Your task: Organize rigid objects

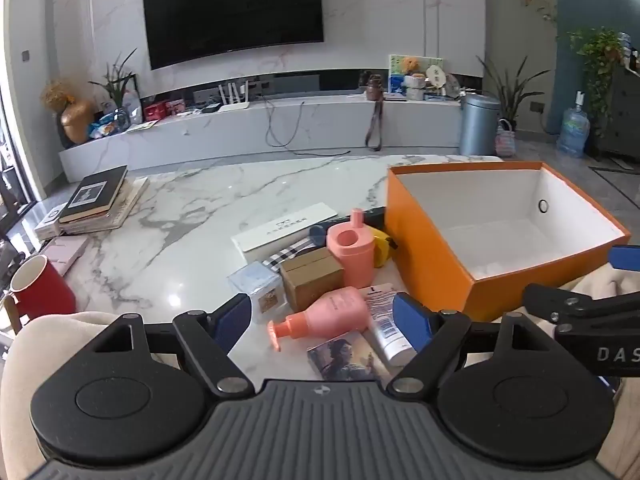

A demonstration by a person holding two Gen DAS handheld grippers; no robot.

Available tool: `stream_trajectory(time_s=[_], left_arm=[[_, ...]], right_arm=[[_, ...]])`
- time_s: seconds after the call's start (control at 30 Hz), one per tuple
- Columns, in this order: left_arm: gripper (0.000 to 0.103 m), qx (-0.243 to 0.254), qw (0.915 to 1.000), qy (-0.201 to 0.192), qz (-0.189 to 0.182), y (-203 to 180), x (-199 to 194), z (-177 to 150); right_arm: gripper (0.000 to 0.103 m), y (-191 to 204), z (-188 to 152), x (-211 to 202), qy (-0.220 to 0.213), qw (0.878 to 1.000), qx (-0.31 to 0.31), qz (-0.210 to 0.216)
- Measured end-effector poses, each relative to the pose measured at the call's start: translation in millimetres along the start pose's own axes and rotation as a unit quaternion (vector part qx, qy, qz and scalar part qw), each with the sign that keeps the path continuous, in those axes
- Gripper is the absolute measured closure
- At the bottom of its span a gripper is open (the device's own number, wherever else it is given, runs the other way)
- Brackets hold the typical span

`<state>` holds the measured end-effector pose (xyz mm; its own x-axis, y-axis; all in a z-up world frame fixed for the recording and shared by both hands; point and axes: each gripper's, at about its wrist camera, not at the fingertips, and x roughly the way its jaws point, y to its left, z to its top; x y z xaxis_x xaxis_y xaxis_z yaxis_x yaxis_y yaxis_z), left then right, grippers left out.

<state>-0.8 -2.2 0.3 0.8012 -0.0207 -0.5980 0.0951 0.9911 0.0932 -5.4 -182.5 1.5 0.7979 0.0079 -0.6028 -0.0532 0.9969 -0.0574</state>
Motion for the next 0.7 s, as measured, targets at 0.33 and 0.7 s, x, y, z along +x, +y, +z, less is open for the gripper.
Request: stream_trajectory(time_s=[0.33, 0.7], left_arm=[[0.013, -0.001, 0.9999, 0.005, -0.01, 1.1, -1.2, -0.9], [0.013, -0.004, 1.0, 0.002, -0.005, -1.8, -3.6, 0.1]], right_arm=[[0.002, 0.6, 0.4, 0.4, -0.007, 1.0, 0.002, -0.016], [0.002, -6.0, -2.0, -3.2, -0.008, 1.0, 0.024, -0.008]])
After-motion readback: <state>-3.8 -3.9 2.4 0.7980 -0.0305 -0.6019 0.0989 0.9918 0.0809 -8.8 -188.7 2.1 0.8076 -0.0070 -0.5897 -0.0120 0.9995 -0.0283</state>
